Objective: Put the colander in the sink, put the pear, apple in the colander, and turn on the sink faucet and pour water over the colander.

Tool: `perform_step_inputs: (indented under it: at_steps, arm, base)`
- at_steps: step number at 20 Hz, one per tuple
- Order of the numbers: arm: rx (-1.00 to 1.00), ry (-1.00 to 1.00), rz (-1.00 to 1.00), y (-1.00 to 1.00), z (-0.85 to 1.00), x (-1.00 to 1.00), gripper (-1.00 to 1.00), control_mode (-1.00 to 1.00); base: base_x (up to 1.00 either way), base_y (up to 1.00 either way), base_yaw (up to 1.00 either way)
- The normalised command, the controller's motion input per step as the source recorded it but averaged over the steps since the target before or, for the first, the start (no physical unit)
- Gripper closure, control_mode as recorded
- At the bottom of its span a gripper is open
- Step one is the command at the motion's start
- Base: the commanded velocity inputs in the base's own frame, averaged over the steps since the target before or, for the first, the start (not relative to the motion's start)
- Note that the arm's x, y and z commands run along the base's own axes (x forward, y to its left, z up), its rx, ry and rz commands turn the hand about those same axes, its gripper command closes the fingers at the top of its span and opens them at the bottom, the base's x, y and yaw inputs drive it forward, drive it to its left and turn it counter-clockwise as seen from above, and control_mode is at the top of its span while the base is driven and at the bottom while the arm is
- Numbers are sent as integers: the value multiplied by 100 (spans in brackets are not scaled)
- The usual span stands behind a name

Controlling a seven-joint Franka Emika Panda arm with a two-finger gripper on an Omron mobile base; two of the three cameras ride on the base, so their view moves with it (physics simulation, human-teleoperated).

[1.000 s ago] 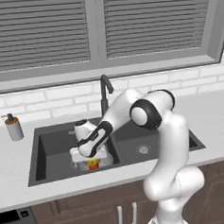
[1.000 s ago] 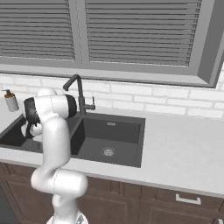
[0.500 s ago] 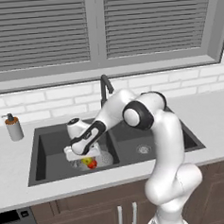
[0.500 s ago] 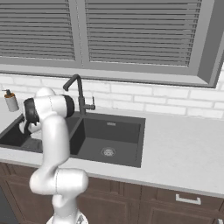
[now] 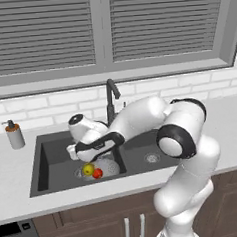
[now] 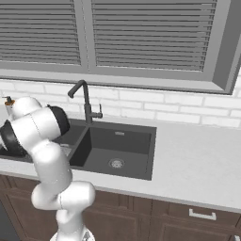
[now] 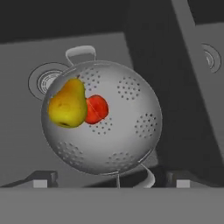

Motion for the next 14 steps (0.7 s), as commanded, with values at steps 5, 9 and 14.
perform_step_inputs:
  at_steps: [5, 9, 14]
  arm:
    - [7, -15, 0, -57, 100, -62, -100, -100]
    - [12, -7, 0, -48, 100, -64, -100, -100]
    - [17, -1, 0, -23, 100, -22, -100, -100]
  base:
    - [0, 0, 0]
    - [0, 0, 0]
    - [0, 0, 0]
